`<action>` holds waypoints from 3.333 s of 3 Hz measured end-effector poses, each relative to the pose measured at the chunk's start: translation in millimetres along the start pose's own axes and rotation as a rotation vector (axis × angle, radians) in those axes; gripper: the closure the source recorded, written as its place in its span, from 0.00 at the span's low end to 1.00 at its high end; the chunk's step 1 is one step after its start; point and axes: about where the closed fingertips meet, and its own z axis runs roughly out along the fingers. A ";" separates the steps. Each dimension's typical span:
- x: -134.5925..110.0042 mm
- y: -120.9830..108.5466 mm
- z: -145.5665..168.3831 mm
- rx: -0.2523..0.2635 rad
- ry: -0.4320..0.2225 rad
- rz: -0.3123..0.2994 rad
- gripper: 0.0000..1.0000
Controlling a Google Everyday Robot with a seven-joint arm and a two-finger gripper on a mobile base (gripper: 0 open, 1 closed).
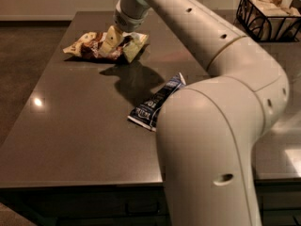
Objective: Move brown chip bag near blue chip bag
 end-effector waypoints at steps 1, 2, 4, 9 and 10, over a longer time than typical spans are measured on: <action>-8.2 -5.9 20.4 0.028 0.042 -0.033 0.00; -9.4 -12.0 33.6 0.043 0.085 -0.076 0.00; -1.3 -22.7 47.3 0.037 0.148 -0.150 0.37; 47.4 9.9 -104.5 -0.141 -0.001 -0.369 1.00; 81.0 29.1 -142.3 -0.177 0.018 -0.404 0.82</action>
Offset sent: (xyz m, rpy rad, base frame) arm 0.0513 0.0113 -0.0184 -0.1974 -0.0245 0.0575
